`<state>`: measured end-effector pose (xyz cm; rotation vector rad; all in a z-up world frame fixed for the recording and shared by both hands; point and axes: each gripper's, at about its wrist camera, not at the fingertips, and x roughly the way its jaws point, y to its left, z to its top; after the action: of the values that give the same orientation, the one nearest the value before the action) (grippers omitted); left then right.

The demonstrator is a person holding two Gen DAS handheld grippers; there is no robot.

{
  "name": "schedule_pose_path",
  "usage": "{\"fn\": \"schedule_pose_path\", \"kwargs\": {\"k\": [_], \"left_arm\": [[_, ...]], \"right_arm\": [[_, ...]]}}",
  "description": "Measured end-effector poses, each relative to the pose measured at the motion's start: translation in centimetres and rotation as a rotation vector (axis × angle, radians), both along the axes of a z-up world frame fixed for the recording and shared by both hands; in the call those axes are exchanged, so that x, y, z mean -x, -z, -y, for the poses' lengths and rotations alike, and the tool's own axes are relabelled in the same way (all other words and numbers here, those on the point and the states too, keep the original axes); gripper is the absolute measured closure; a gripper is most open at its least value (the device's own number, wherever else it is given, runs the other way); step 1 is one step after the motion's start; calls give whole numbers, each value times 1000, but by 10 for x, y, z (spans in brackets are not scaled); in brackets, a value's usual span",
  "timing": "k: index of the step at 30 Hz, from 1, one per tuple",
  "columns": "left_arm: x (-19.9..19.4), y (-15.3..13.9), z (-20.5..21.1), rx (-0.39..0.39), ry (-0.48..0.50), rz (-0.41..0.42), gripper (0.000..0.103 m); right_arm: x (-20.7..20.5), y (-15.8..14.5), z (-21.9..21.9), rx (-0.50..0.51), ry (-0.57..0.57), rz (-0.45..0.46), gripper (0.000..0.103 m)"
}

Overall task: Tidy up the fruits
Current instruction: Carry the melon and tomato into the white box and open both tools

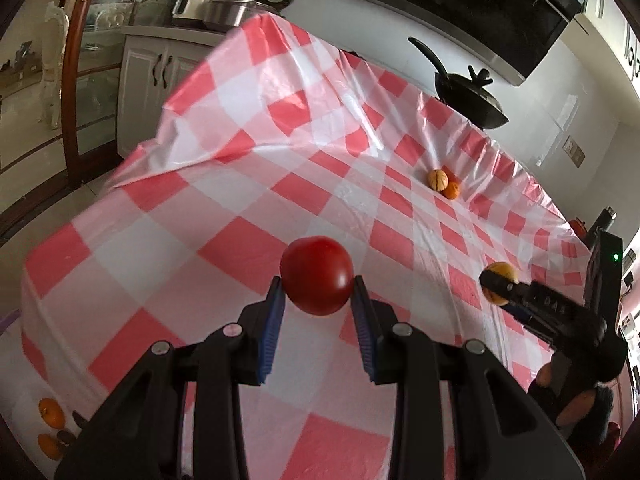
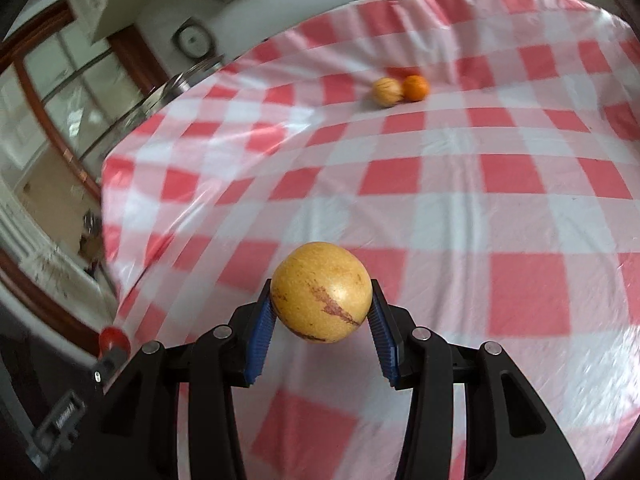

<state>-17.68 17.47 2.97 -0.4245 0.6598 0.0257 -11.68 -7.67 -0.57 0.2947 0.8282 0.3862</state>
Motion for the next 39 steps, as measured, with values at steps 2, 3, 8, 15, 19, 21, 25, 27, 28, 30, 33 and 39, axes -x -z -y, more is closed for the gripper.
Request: {"fn": "schedule_pose_path", "kwargs": {"k": [2, 3, 8, 15, 19, 21, 25, 27, 28, 30, 33, 39], "left_arm": [[7, -1, -4, -7, -1, 7, 69], [10, -1, -6, -11, -1, 8, 69], [27, 1, -18, -40, -7, 6, 69], [59, 10, -45, -66, -51, -2, 69], [79, 10, -63, -79, -80, 3, 69], [87, 12, -70, -78, -91, 2, 69], [110, 22, -89, -72, -132, -15, 69], [122, 29, -99, -56, -159, -29, 69], [129, 33, -106, -49, -176, -37, 69], [141, 40, -114, -42, -206, -52, 69], [160, 57, -131, -25, -256, -92, 69], [181, 87, -150, 12, -322, -174, 69]], "right_arm": [[9, -3, -12, 16, -31, 8, 58], [15, -4, -18, 24, -49, 13, 58], [38, -8, -51, 71, -142, 38, 58], [64, -5, -95, 120, -273, 43, 58], [83, -6, -124, 147, -350, 61, 58], [92, -6, -138, 162, -391, 70, 58], [110, -4, -162, 195, -468, 92, 58], [118, -2, -172, 208, -505, 101, 58], [124, 0, -179, 217, -530, 104, 58], [135, 4, -192, 237, -580, 116, 58], [159, 10, -214, 281, -674, 154, 58], [201, 26, -246, 356, -836, 216, 58]]}}
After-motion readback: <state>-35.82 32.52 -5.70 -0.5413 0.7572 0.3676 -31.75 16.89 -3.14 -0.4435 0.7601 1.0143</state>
